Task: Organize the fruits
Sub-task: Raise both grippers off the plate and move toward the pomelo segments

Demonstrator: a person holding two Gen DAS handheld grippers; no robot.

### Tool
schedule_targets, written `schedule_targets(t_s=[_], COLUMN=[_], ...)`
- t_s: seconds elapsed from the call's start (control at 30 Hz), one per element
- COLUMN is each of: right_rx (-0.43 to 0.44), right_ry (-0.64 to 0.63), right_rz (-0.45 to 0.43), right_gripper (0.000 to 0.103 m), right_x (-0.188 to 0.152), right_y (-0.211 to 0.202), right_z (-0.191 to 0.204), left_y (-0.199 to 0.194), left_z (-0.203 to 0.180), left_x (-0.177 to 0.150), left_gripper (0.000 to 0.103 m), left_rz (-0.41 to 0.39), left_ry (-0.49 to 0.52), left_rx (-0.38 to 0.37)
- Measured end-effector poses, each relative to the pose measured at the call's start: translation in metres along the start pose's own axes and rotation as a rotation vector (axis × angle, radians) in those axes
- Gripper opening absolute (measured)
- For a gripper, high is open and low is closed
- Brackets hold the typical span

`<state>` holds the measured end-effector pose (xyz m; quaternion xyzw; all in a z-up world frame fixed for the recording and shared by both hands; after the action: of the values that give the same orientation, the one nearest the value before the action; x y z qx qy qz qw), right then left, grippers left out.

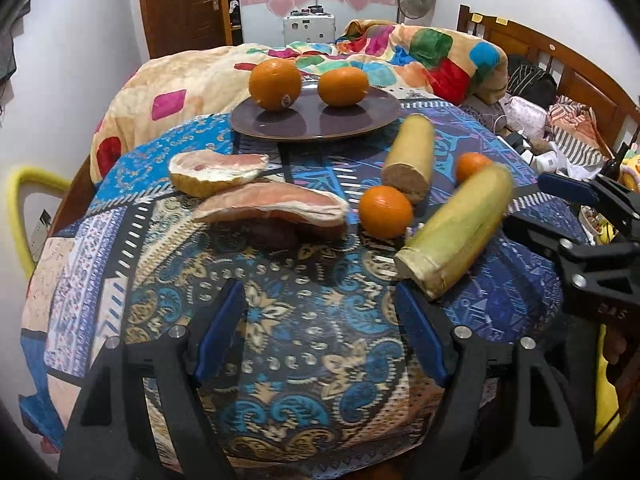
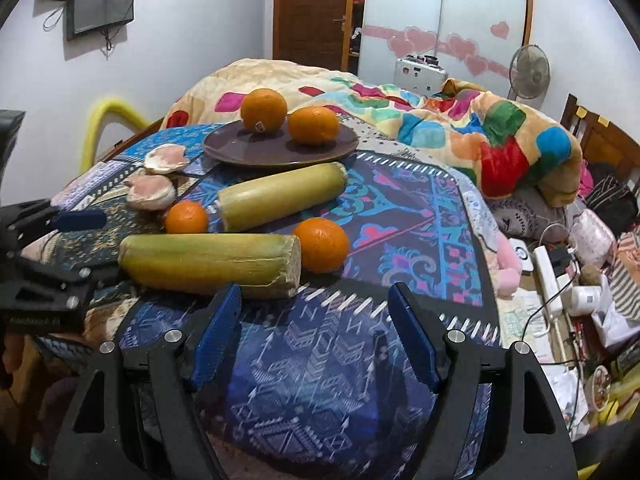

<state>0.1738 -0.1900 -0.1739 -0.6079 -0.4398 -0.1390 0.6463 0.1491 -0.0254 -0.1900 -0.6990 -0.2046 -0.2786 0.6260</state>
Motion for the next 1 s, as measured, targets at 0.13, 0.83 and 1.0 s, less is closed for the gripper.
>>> schedule_targets(t_s=[0.13,0.83,1.0], right_rx=[-0.011,0.095,0.119], right_ry=[0.002,0.006,0.005], right_rz=[0.007,-0.046,-0.010], right_gripper=[0.073,0.075,0.075], right_x=[0.004,0.024,0.020], right_y=[0.007,-0.011,0.009], right_z=[-0.002,0.040,0.054], left_y=[-0.002,-0.035,-0.034], left_z=[-0.016,0.041,0.050], left_x=[-0.002,0.004,0.003], left_gripper=[0.077,0.078,0.078], left_rz=[-0.018,-0.110,-0.104], left_ry=[0.005,-0.077,-0.083], left_rx=[-0.056,0.065,0.081])
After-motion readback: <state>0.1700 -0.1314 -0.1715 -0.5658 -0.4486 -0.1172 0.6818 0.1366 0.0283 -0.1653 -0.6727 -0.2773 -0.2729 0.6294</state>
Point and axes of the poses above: each gripper's, at about its wrist camera, not at the fingertips, and y roughly the way its jaws point, z to its left, x to its top, the point moved 5 cm from there along y, roughly the way its jaws point, and after that the axes turned 4 degrees about -x, right-handed, at the moved point
